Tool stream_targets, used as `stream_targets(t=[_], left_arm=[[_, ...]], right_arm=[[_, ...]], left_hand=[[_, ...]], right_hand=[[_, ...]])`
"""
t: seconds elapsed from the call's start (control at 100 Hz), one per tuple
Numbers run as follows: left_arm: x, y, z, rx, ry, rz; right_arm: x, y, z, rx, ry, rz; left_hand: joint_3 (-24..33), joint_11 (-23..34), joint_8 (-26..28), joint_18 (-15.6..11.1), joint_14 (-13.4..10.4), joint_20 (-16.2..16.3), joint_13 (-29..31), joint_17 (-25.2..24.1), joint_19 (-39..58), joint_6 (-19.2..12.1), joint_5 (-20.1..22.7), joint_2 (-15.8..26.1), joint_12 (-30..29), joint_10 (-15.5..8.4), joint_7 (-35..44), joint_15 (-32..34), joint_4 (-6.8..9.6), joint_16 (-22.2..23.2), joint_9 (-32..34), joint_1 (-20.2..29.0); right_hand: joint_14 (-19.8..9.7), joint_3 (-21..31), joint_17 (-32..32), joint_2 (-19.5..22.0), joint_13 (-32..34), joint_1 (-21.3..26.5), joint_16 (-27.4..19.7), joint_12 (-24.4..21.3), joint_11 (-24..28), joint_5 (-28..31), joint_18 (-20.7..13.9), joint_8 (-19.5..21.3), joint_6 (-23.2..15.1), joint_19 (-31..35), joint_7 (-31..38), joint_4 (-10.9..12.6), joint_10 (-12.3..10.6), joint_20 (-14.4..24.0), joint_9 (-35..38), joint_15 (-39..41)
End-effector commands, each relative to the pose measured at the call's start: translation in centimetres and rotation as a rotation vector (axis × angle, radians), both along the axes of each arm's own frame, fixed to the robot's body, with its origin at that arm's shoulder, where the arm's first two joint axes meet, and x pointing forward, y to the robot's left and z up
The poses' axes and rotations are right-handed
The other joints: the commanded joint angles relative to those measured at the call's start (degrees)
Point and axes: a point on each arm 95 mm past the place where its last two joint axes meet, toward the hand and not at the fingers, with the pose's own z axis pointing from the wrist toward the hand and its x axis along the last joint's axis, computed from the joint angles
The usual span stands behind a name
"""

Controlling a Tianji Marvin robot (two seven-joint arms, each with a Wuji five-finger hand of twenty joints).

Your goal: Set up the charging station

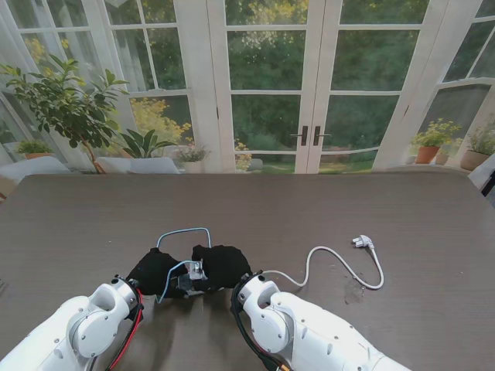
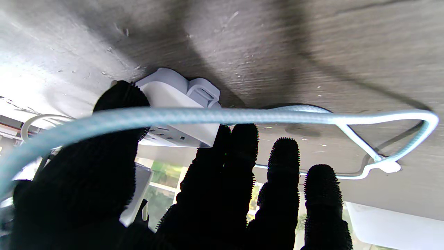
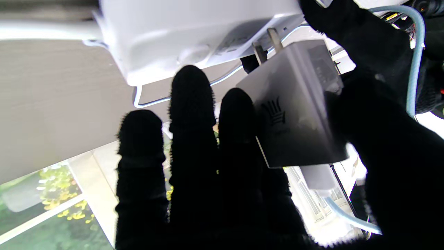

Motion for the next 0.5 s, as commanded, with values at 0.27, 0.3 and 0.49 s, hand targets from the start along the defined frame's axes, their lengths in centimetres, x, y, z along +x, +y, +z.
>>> stream_targets(t=[0.27,0.3,0.49], left_arm=[[-0.84,0.22,-1.41,0.026,0.065,-0.012],[-0.83,0.24,-1.4,0.026,0.063,-0.012],[-0.88,0.34,-1.36,0.027,0.064,-0.014]], right_arm=[[0.41,0.52,0.04,-0.026,-0.011,0.03],[0.47,0.52,0.03,-0.03,-0.016,0.031],[0.71,0.35,0.1,-0.052,-0.023,0.033]], left_hand=[[5.4,0.7,2.7,0.8,-0.9,-0.6,1.8,-0.6,2.3,-7.3,7.0,5.1,2.1,-1.8,13.6,1.7,1.71,1.3,2.9,11.3],[5.3,0.7,2.7,0.7,-1.0,-0.6,1.8,-0.6,2.3,-7.4,7.0,5.0,2.1,-1.8,13.6,1.7,1.7,1.3,3.0,11.3],[5.1,0.6,2.8,0.8,-0.8,-0.6,1.9,-0.5,2.4,-7.3,7.1,5.3,2.3,-1.8,13.7,1.8,1.64,1.4,3.2,11.1]], right_hand=[[-1.3,9.6,0.2,6.9,0.6,5.0,0.6,-0.3,-1.7,7.9,-1.2,7.1,-26.0,3.4,14.6,2.7,-5.9,0.2,-1.2,2.4],[-1.3,9.7,0.2,6.9,0.7,5.0,0.6,-0.3,-1.7,8.0,-1.2,7.1,-26.1,3.5,14.6,2.7,-5.8,0.2,-1.2,2.5],[-1.2,9.6,0.4,7.1,0.7,4.9,0.7,-0.1,-1.4,7.8,-1.5,7.1,-26.1,3.8,14.7,2.6,-5.9,0.1,-1.4,3.0]])
